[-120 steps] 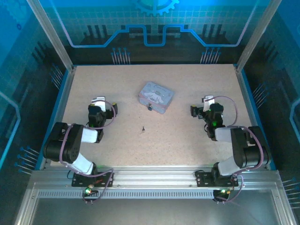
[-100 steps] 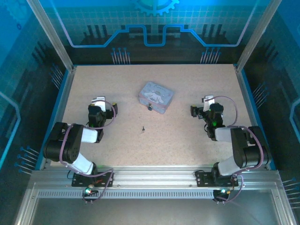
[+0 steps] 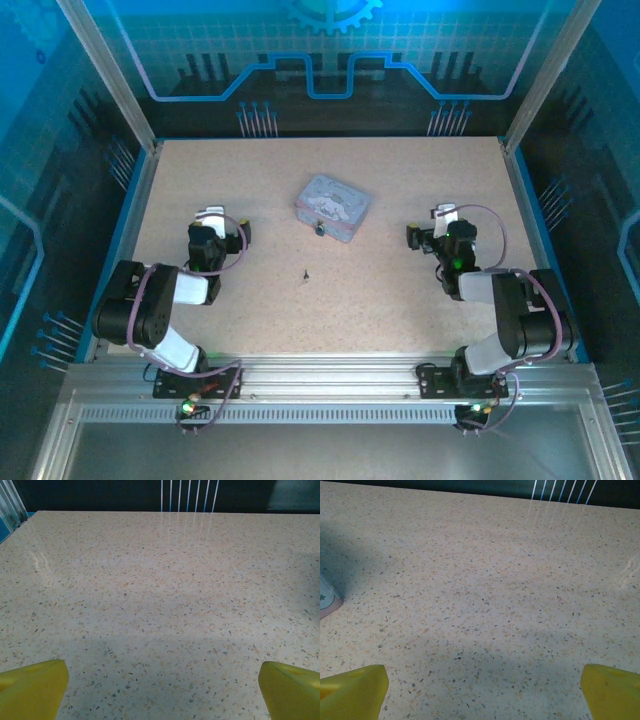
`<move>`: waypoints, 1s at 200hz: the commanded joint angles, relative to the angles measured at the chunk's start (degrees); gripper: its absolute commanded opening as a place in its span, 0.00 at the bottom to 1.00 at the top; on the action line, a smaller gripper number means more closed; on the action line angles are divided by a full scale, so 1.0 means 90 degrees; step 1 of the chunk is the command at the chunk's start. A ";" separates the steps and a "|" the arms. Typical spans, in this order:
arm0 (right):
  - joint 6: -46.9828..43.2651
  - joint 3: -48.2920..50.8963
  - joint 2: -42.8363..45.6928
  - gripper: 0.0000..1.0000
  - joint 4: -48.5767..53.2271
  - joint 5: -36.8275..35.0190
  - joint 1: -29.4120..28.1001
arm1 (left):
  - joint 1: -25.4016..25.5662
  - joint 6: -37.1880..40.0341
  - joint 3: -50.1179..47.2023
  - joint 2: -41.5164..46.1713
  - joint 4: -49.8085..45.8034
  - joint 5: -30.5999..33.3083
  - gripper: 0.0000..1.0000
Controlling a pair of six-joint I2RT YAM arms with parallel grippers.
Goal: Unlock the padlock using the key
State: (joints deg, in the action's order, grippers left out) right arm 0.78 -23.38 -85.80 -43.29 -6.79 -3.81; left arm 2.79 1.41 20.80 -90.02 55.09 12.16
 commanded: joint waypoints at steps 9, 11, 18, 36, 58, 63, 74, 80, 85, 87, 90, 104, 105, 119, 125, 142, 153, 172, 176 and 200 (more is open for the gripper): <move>-0.0086 -0.0148 -0.0047 1.00 -0.0016 0.0090 -0.0016 | -0.0026 -0.0099 0.0024 0.0075 -0.0018 -0.0092 0.99; -0.0086 -0.0152 -0.0047 1.00 -0.0015 0.0090 -0.0016 | -0.0026 -0.0101 0.0023 0.0079 -0.0018 -0.0097 0.99; -0.0086 -0.0148 -0.0047 1.00 -0.0014 0.0086 -0.0010 | -0.0026 -0.0108 0.0023 0.0076 -0.0018 -0.0089 0.99; -0.0086 -0.0154 -0.0047 1.00 -0.0016 0.0091 -0.0013 | -0.0026 -0.0108 0.0034 0.0077 -0.0027 -0.0088 0.99; -0.0086 -0.0149 -0.0047 1.00 -0.0014 0.0093 -0.0015 | -0.0035 -0.0125 0.0051 0.0075 -0.0063 -0.0099 0.99; -0.0081 -0.0150 -0.0047 1.00 -0.0014 0.0098 -0.0016 | -0.0066 -0.0141 0.0079 0.0082 -0.0110 -0.0162 0.99; -0.0086 -0.0150 -0.0048 1.00 -0.0014 0.0090 -0.0013 | -0.0181 -0.0188 0.0111 0.0112 -0.0222 -0.0430 0.99; -0.0083 -0.0147 -0.0052 1.00 -0.0014 0.0091 -0.0008 | -0.0183 -0.0160 0.0101 0.0099 -0.0182 -0.0476 0.99; -0.0086 -0.0152 -0.0048 1.00 -0.0007 0.0107 -0.0004 | -0.0183 -0.0119 0.0093 0.0108 -0.0178 -0.0575 0.99; -0.0084 -0.0148 -0.0047 1.00 -0.0012 0.0109 0.0002 | -0.0178 -0.0091 0.0092 0.0126 -0.0175 -0.0633 0.99; -0.0086 -0.0153 -0.0047 1.00 -0.0009 0.0102 -0.0005 | -0.0178 -0.0042 0.0095 0.0163 -0.0212 -0.0720 0.99; -0.0086 -0.0149 -0.0038 1.00 -0.0017 0.0094 -0.0007 | -0.0050 0.0100 0.0115 0.0537 -0.0552 -0.0726 0.99; -0.0086 -0.0163 -0.0033 1.00 0.0004 0.0092 -0.0012 | -0.0043 0.0104 0.0123 0.0572 -0.0583 -0.0707 0.99; -0.0086 -0.0376 0.0139 1.00 0.0506 0.0095 -0.0016 | 0.0039 -0.0037 0.0321 0.1220 -0.1633 -0.0513 0.99; -0.0087 -0.0541 0.0285 1.00 0.0886 0.0069 -0.0023 | 0.0042 -0.0296 0.0511 0.1495 -0.2303 -0.0444 0.99; 0.0288 -0.1296 0.0714 0.99 0.2675 -0.0098 -0.0022 | 0.0134 -0.0711 0.0946 0.2002 -0.3788 -0.0481 0.92; 0.0656 -0.1700 0.0920 0.97 0.3660 -0.0025 0.0000 | 0.0400 -0.0751 0.1301 0.2242 -0.4877 -0.0185 0.90; 0.1147 -0.2062 0.1291 0.88 0.4597 0.0396 -0.0042 | 0.0627 -0.1494 0.1768 0.2510 -0.6255 -0.0429 0.85; 0.1262 -0.2086 0.1371 0.87 0.4729 0.0456 -0.0081 | 0.0684 -0.1637 0.1828 0.2559 -0.6456 -0.0615 0.83; 0.1670 -0.2241 0.1812 0.78 0.5582 0.0634 -0.0572 | 0.1375 -0.2313 0.2172 0.2757 -0.7629 -0.1062 0.69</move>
State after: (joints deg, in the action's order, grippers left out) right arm 9.37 -42.33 -72.58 -8.86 -4.45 -4.69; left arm 10.02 -10.79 37.71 -66.83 6.46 7.20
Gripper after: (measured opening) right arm 0.814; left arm 0.739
